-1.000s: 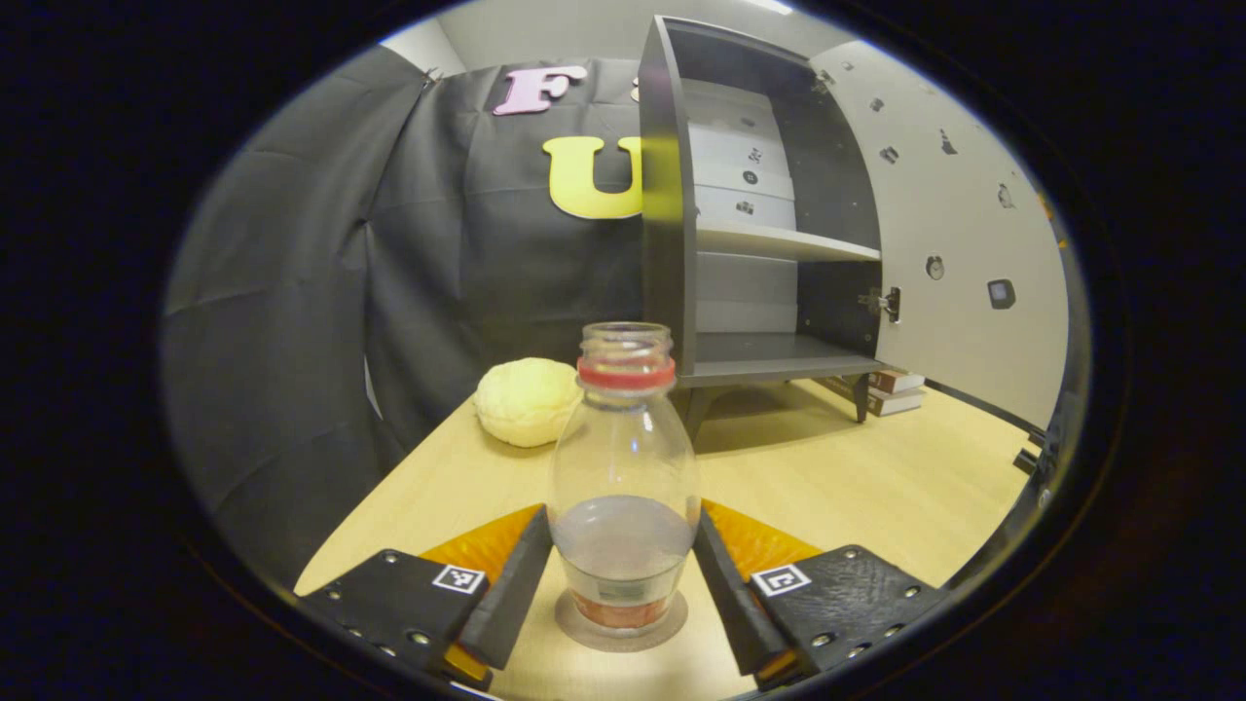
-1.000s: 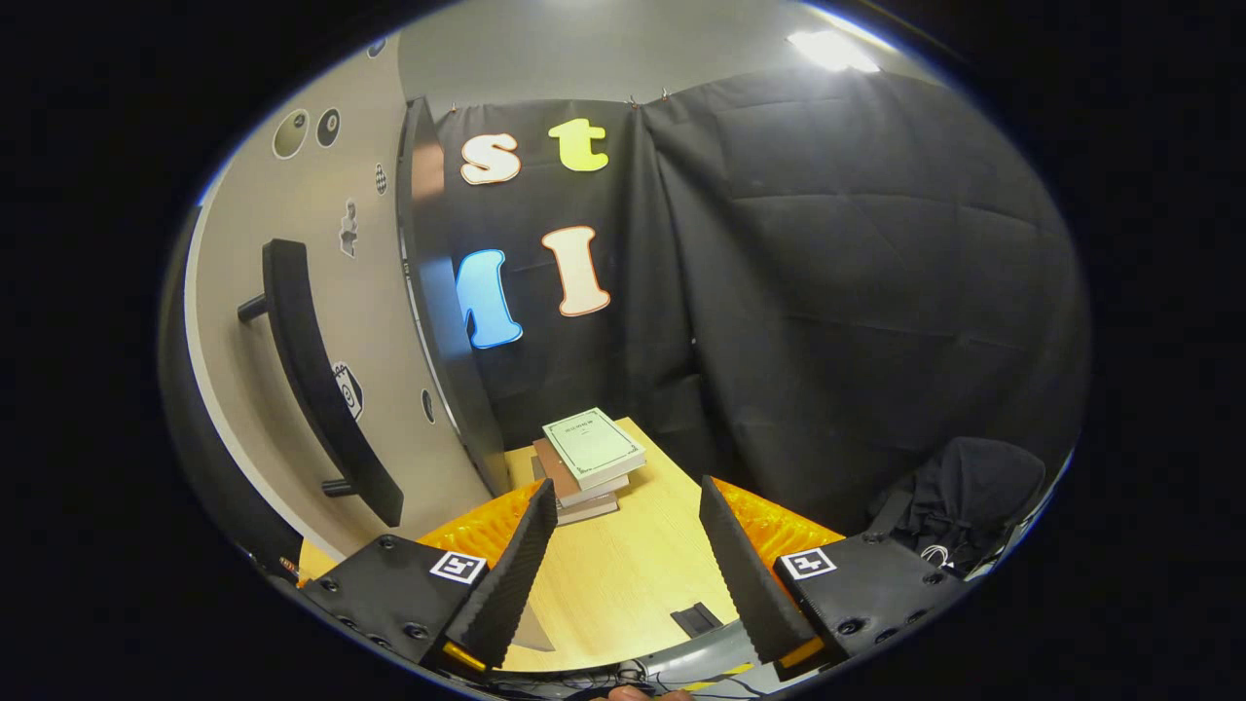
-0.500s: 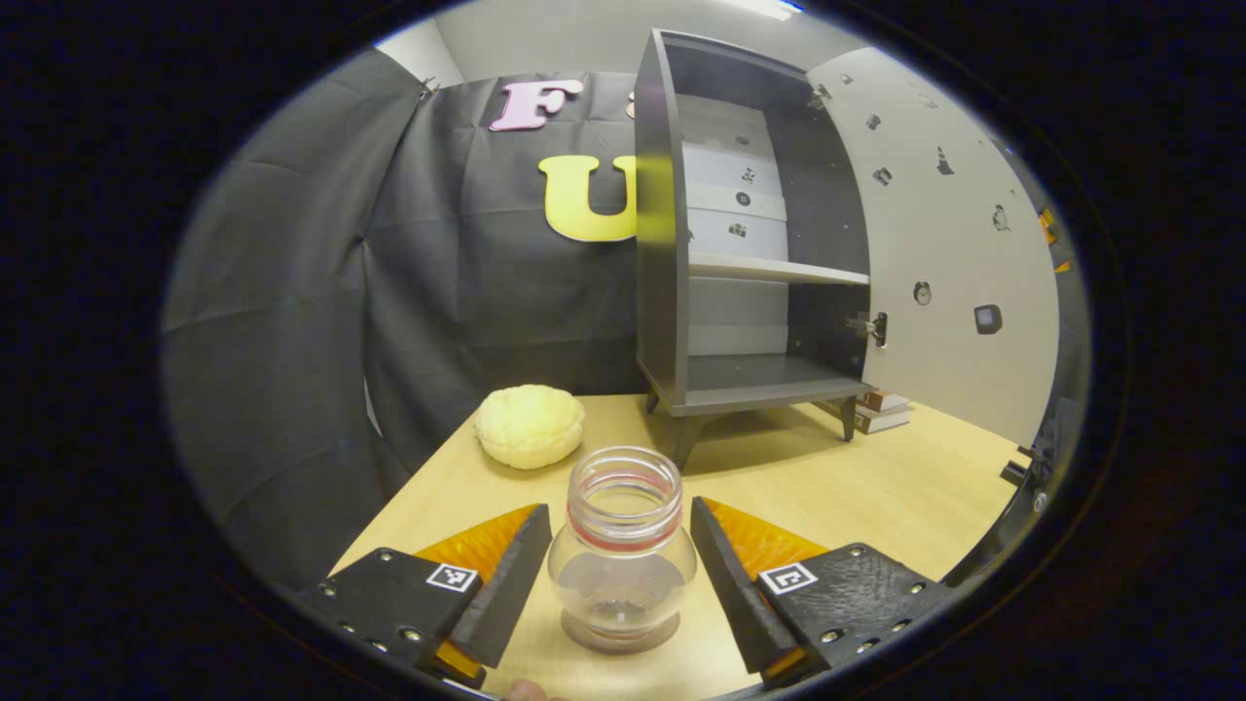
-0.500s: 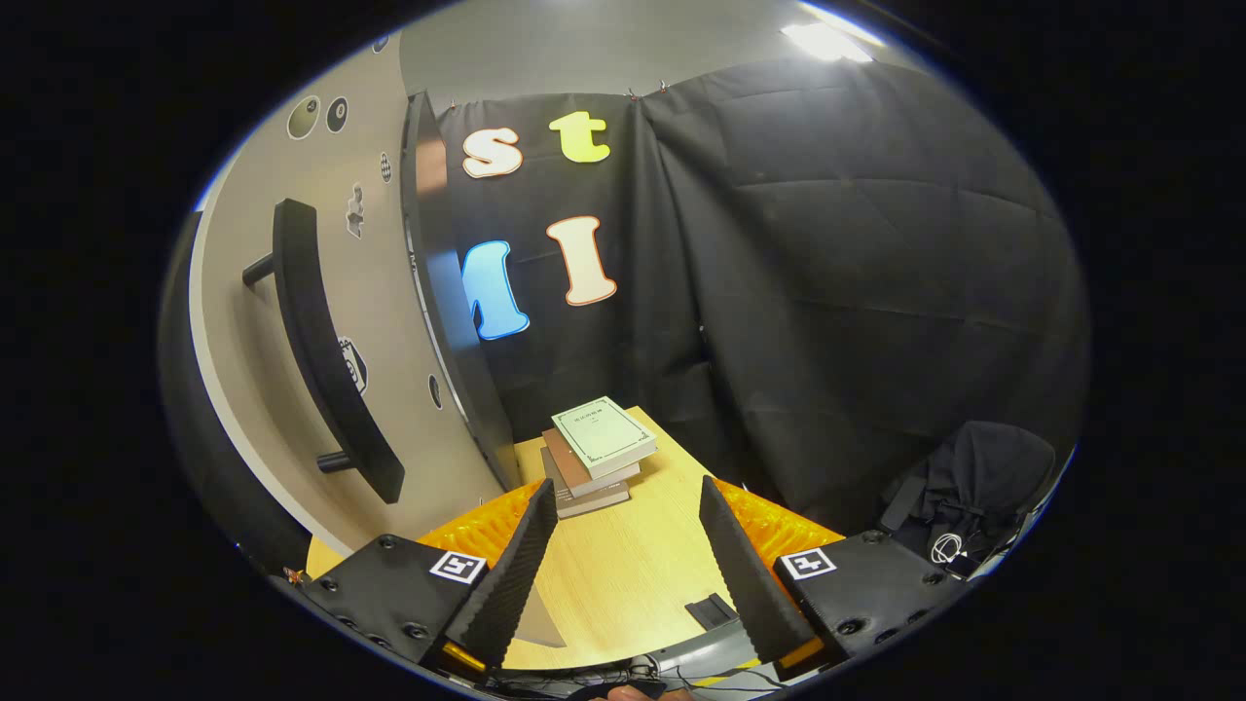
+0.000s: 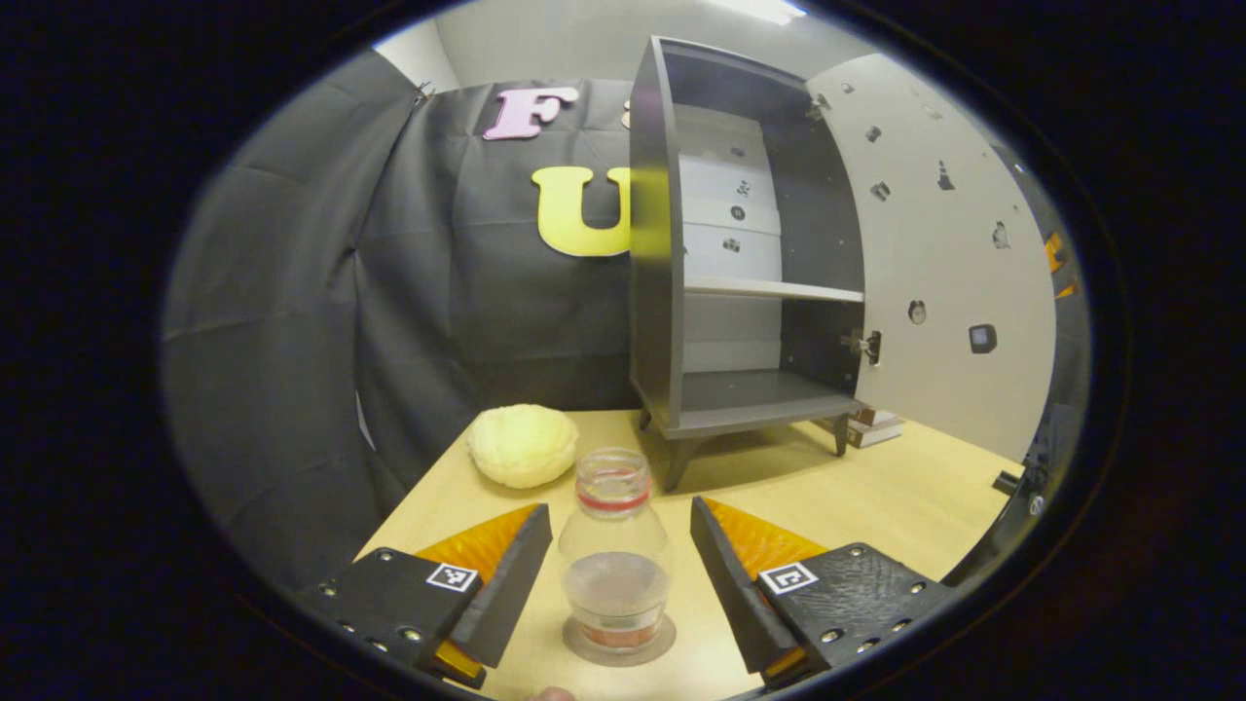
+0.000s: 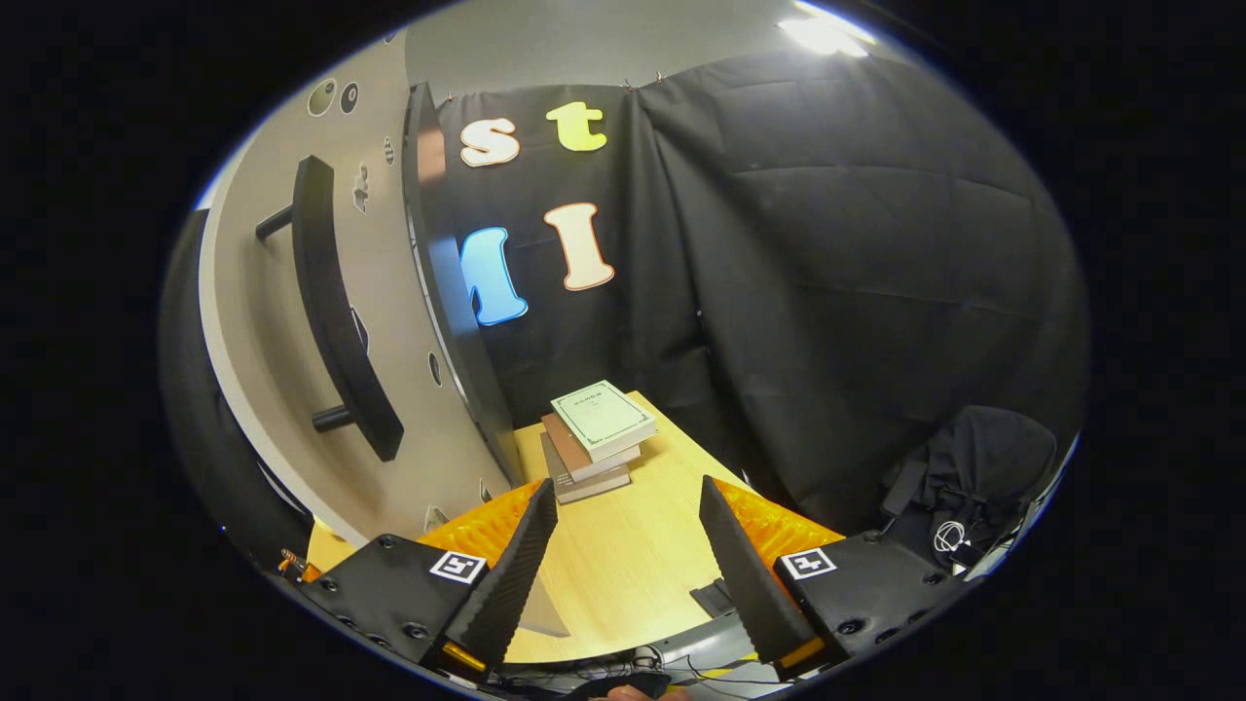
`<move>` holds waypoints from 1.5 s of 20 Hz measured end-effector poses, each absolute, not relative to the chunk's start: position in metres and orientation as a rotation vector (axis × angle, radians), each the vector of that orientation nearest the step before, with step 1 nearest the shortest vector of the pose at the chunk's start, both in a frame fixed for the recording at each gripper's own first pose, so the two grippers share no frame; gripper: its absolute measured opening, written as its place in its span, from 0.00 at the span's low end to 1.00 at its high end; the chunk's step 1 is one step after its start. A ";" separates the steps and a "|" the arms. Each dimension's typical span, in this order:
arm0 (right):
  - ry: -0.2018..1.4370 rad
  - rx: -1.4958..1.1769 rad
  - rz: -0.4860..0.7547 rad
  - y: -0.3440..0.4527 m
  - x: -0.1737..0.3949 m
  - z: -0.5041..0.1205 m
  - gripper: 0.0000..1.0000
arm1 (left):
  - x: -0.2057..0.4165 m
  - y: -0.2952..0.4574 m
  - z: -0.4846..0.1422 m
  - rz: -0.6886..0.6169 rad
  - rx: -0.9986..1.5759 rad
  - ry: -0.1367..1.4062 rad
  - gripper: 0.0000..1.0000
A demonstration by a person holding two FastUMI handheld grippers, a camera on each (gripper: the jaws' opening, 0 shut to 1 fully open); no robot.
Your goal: Open the cabinet door with the right hand, grasp the bottle in the cabinet with the left hand and place it on the coaster, then close the cabinet door with the right hand.
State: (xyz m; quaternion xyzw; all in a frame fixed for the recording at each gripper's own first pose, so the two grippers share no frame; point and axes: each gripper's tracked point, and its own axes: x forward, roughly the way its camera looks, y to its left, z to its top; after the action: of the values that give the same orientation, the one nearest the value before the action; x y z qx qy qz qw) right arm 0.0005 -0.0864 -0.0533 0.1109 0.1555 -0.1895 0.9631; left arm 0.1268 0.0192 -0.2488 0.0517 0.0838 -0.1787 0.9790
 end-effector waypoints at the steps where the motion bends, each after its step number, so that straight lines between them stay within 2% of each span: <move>1: 0.314 0.230 -0.386 -0.086 0.000 -0.053 0.94 | 0.126 0.018 -0.242 -0.365 0.101 0.160 0.87; 3: 0.306 0.242 -0.391 -0.087 -0.003 -0.052 0.94 | 0.122 0.017 -0.220 -0.373 0.092 0.129 0.87; 5: 0.301 0.257 -0.399 -0.091 -0.004 -0.051 0.94 | 0.121 0.013 -0.195 -0.378 0.088 0.092 0.92; 6: 0.296 0.265 -0.401 -0.094 -0.003 -0.050 0.94 | 0.120 0.011 -0.180 -0.380 0.090 0.071 0.86; 10: 0.269 0.274 -0.395 -0.108 0.007 -0.043 0.94 | 0.107 -0.001 -0.121 -0.367 0.112 0.003 0.86; 13: 0.236 0.264 -0.356 -0.114 0.017 -0.029 0.94 | 0.095 -0.010 -0.081 -0.309 0.119 -0.002 0.86; 14: 0.234 0.255 -0.336 -0.114 0.020 -0.025 0.94 | 0.090 -0.014 -0.069 -0.283 0.111 0.006 0.89; 19: 0.177 0.185 -0.208 -0.113 0.034 0.019 0.94 | 0.056 -0.051 -0.013 -0.225 0.028 0.002 0.86; 22: 0.138 0.164 -0.114 -0.105 0.044 0.048 0.94 | 0.036 -0.071 0.005 -0.190 -0.023 -0.001 0.92; 23: 0.127 0.149 -0.084 -0.102 0.046 0.056 0.87 | 0.031 -0.077 0.008 -0.183 -0.041 0.000 0.92; 24: 0.121 0.130 -0.053 -0.098 0.047 0.062 0.87 | 0.027 -0.084 0.009 -0.176 -0.057 0.004 0.88; 26: 0.115 0.086 0.010 -0.088 0.050 0.071 0.87 | 0.013 -0.084 0.007 -0.148 -0.068 0.006 0.92; 27: 0.113 0.066 0.041 -0.082 0.050 0.074 0.87 | 0.007 -0.085 0.007 -0.137 -0.069 0.005 0.86; 30: 0.119 0.015 0.121 -0.067 0.054 0.074 0.87 | -0.015 -0.089 0.006 -0.101 -0.056 0.012 0.86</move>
State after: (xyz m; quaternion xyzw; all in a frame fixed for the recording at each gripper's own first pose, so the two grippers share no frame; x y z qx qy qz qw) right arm 0.0536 -0.0666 0.0739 0.0073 0.0593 0.0605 0.9964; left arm -0.0151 -0.0888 0.0058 -0.0280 0.0058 -0.0504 0.9983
